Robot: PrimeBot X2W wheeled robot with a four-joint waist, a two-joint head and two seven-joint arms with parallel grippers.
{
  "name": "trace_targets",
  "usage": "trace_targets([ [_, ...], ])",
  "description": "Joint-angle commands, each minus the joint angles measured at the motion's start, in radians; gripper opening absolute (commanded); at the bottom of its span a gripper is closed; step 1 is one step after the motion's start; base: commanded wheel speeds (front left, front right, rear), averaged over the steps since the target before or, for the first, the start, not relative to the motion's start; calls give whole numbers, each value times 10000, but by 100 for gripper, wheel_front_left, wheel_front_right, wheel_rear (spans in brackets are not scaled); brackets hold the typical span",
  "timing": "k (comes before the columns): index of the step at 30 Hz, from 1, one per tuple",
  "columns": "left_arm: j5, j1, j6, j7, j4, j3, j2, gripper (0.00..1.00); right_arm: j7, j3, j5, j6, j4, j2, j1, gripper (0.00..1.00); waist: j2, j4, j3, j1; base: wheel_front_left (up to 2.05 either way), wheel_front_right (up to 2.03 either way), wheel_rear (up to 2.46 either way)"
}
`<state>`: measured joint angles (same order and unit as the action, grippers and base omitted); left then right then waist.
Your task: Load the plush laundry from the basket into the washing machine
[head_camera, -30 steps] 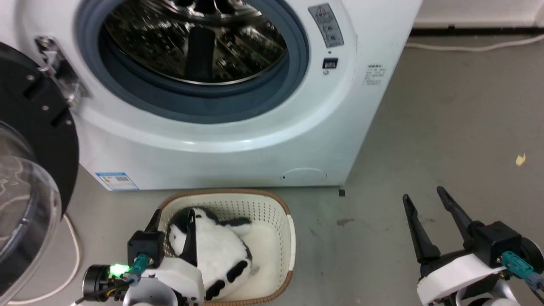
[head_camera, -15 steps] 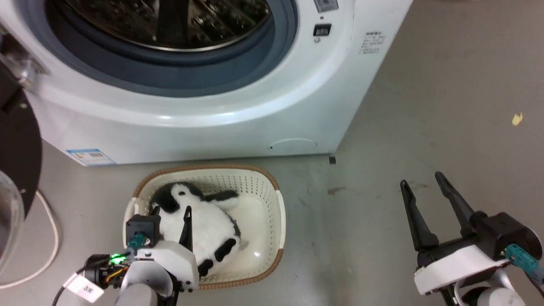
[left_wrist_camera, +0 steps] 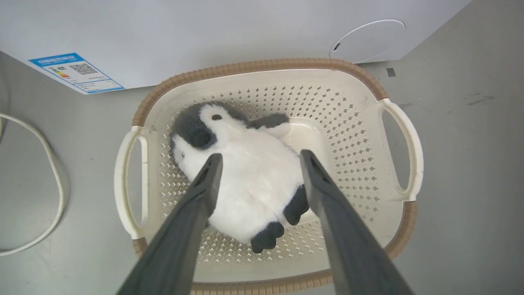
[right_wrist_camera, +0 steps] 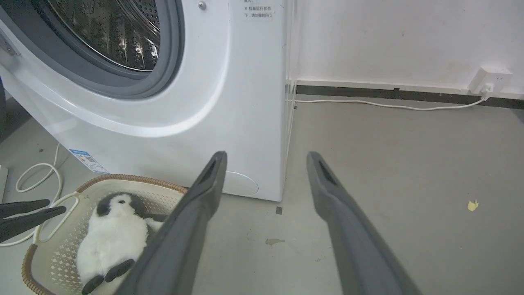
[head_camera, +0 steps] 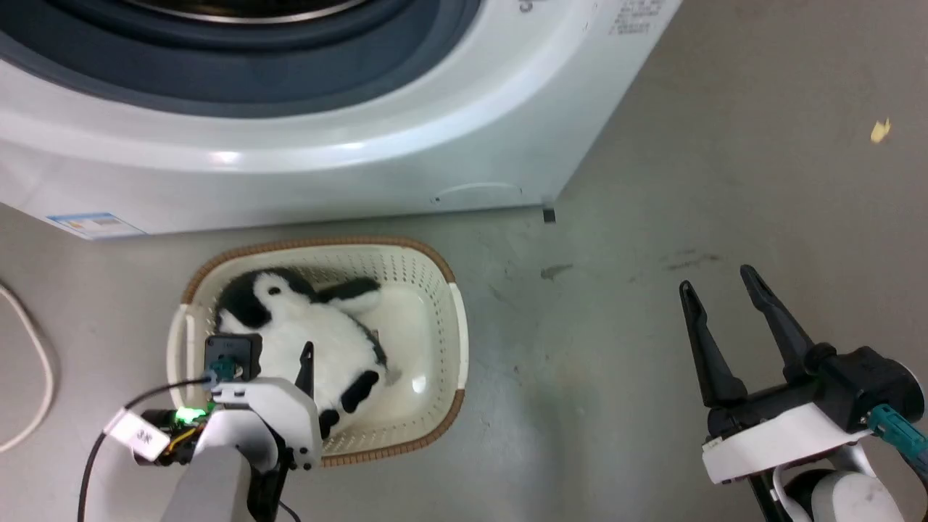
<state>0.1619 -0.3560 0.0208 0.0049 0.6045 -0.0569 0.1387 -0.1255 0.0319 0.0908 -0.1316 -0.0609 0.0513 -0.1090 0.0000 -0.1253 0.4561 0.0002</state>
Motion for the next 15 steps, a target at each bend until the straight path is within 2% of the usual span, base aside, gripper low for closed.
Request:
trace_targets([
  [1, 68, -392, 4, 96, 329, -78, 94, 100, -94, 27, 81, 5, -82, -2, -226, 100, 0, -108, 291, -2, 0, 0, 0],
  [9, 246, -1438, -429, 939, 1421, -242, 558, 100, -282, 190, 297, 5, -174, -5, -482, 100, 0, -358, 1221, -2, 0, 0, 0],
  [15, 431, -2064, -370, 1772, 2091, -376, 815, 100, -408, 233, 519, 6, -255, -6, -647, 100, 0, -551, 1874, -2, 0, 0, 0],
])
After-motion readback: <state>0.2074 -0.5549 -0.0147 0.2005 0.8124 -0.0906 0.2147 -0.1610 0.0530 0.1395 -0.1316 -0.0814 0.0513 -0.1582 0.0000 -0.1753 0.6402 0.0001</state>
